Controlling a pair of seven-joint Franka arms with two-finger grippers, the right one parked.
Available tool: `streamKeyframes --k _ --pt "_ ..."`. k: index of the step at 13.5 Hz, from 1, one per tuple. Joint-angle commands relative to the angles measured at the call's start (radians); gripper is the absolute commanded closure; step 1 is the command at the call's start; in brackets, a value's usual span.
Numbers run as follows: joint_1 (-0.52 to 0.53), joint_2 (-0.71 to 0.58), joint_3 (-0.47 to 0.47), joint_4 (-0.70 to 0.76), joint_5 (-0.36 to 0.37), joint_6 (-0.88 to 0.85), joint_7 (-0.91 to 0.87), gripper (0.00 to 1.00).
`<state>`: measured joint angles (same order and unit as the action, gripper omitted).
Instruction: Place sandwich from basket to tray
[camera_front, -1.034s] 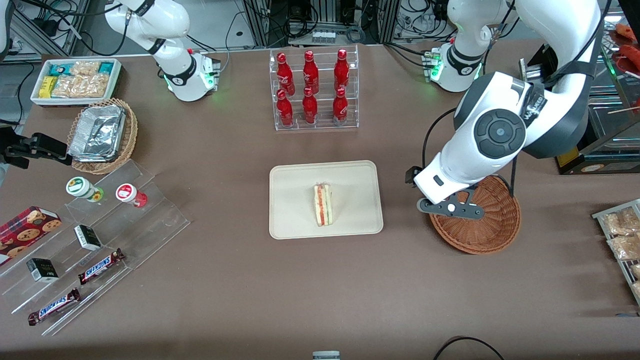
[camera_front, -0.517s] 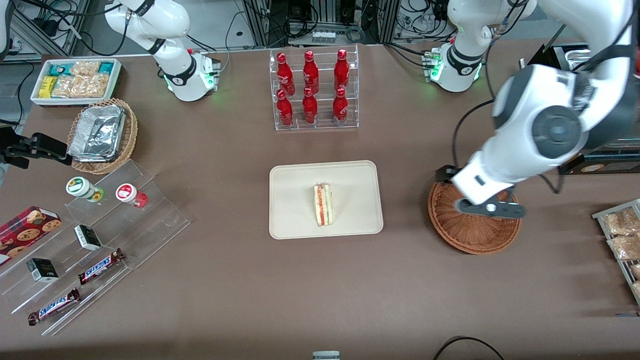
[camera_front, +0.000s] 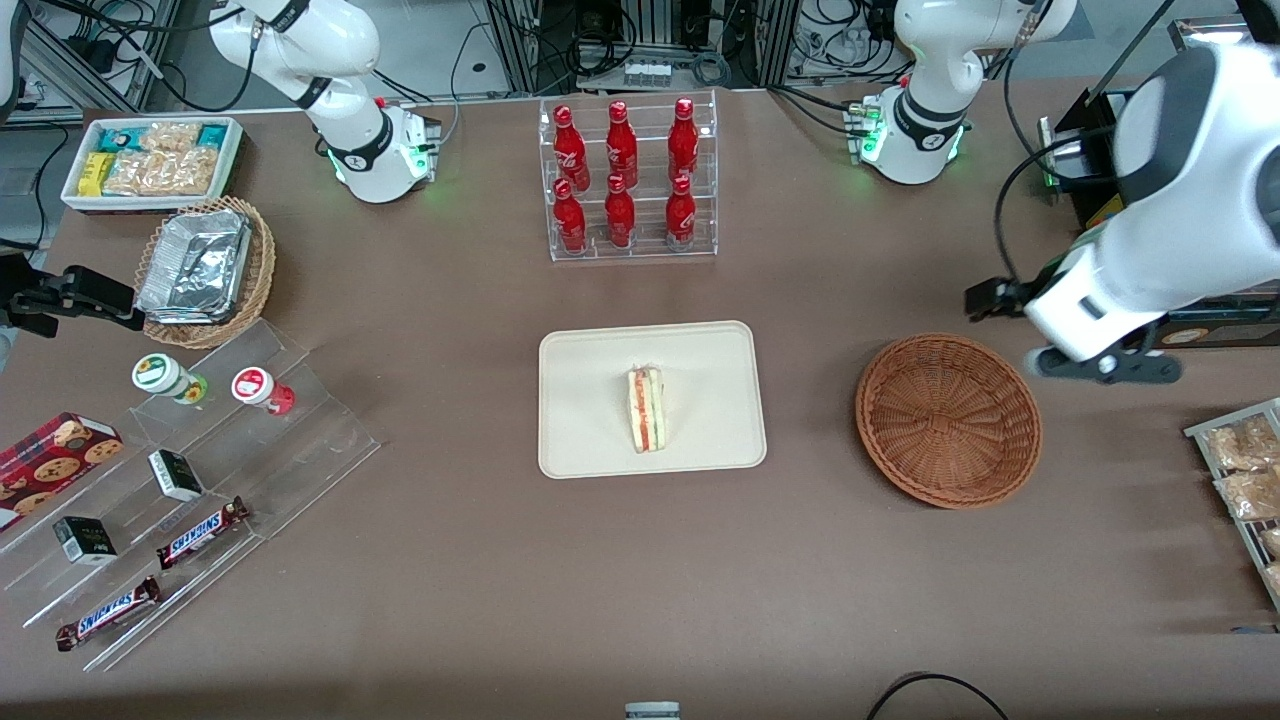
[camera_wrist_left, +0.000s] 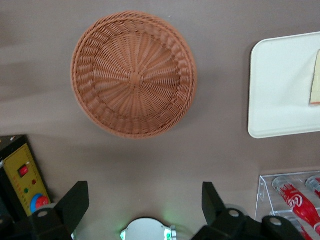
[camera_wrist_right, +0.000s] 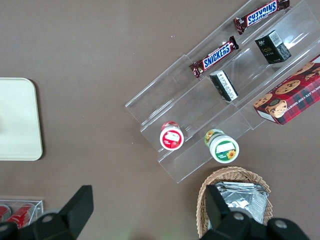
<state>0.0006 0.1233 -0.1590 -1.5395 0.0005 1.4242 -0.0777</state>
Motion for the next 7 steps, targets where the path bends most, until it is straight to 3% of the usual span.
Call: streamKeyframes --k 1,7 --pt "-0.051 -0.098 0.094 -0.036 -0.022 -0.074 0.058 0.0" --pt "-0.059 -0.191 0.151 -0.045 -0.022 -0.188 0.062 0.0"
